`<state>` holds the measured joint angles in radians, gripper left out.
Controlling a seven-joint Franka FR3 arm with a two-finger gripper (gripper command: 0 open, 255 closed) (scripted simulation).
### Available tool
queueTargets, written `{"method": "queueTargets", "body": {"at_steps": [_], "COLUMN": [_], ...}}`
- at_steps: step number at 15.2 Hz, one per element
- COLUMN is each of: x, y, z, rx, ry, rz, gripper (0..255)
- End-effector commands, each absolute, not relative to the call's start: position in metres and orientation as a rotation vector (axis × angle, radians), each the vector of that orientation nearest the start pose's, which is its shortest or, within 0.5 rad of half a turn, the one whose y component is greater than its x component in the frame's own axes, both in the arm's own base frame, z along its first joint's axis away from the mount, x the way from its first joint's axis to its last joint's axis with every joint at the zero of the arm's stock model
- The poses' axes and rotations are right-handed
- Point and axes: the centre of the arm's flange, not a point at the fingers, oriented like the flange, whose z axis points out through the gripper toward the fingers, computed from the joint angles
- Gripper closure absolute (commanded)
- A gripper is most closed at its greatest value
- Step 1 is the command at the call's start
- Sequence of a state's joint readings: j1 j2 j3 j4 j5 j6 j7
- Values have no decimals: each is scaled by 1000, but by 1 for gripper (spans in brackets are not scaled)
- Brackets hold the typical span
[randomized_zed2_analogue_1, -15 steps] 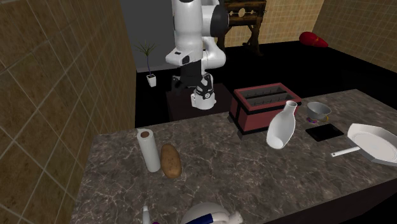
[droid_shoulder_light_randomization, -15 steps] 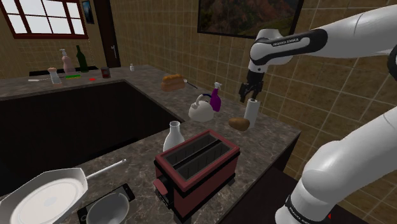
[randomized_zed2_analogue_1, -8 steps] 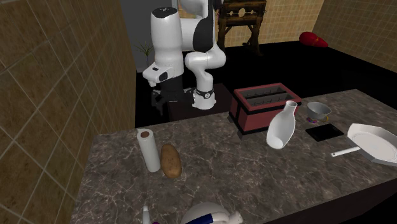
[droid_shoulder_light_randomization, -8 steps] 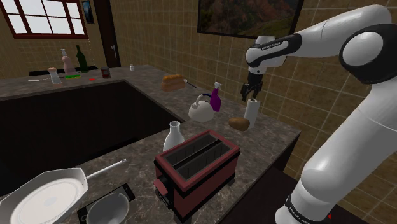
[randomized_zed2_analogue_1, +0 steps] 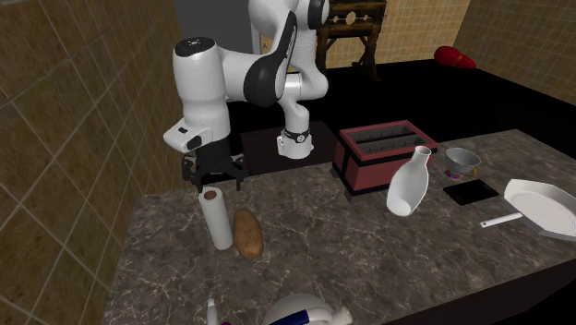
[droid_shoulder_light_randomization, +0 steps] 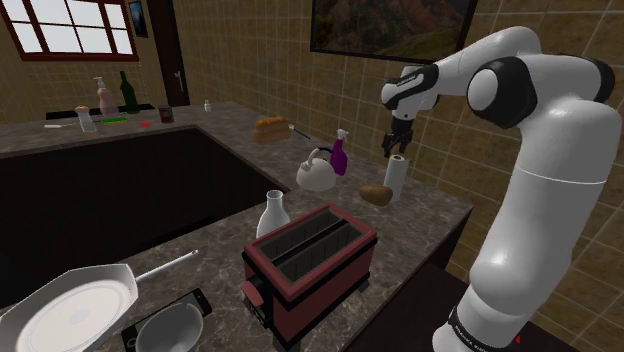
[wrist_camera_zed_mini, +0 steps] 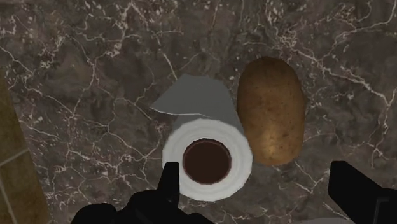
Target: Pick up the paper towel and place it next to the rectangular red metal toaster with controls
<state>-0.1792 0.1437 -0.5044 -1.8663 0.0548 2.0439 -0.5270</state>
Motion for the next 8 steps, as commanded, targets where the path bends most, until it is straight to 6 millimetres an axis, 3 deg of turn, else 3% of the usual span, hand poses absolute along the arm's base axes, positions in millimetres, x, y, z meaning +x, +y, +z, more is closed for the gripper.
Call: {"method": "queueTargets", "body": {"at_steps": [1,8], "x": [483,486], "y": [-391,-397], "z": [446,413], "rx": [-3183,-3184], "ry": [274,274], "rz": [-44,-43], "gripper": [0,0]}}
